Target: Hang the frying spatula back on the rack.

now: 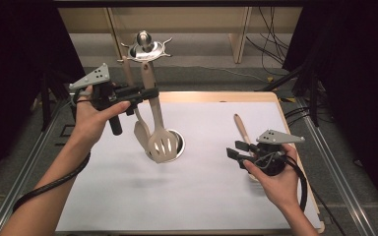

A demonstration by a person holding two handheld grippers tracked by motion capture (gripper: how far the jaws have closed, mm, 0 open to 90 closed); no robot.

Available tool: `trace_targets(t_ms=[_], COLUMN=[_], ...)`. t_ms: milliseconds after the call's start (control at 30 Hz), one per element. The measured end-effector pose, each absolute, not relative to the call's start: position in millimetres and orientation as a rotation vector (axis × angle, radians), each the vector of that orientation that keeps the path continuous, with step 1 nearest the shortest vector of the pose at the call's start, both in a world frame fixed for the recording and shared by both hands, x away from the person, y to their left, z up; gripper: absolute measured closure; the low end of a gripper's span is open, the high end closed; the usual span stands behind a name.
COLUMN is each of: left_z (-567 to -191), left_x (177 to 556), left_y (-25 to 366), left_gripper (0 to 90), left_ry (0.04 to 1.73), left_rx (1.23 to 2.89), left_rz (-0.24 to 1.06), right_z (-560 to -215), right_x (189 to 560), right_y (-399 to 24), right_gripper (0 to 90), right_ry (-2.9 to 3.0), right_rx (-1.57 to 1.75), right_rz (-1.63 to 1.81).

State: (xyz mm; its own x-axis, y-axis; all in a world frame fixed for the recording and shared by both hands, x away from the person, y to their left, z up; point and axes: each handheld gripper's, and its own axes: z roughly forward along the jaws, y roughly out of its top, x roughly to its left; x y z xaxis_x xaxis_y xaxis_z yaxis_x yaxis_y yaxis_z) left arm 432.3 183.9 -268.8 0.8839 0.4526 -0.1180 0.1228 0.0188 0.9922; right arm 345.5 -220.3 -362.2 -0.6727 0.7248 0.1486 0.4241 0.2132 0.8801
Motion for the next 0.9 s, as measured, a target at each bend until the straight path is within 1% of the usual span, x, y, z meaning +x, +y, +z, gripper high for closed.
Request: trace_targets(t_ms=[333, 633, 700, 800, 900], left_z=[-269.5, -268.2, -268.4, -268.3, -267.4], left_x=[435.0, 434.3, 433.7, 431.6, 427.8], left_y=[182.9, 180.7, 180.7, 181.1, 183.3], left_gripper=[73.0, 71.8, 71.6, 70.4, 67.1], left_ry=[0.487, 0.516, 0.519, 0.535, 0.541], left_rx=[1.548, 1.56, 1.562, 1.572, 1.569], left_rz=[0.283, 0.325, 0.33, 0.359, 0.389], right_z=[-362.5, -362.2, -362.7, -363.2, -363.1], right_x=[343.8, 344.3, 342.5, 342.2, 342.1], right_y=[-219.3, -222.3, -221.0, -221.0, -221.1], right_gripper=[56.2, 56.0, 55.9, 55.8, 55.6], right_ry=[2.201, 2.2, 2.202, 2.192, 2.2], right_rx=[1.124, 1.094, 1.133, 1.133, 1.134], right_rz=[1.45, 1.428, 1.448, 1.45, 1.449])
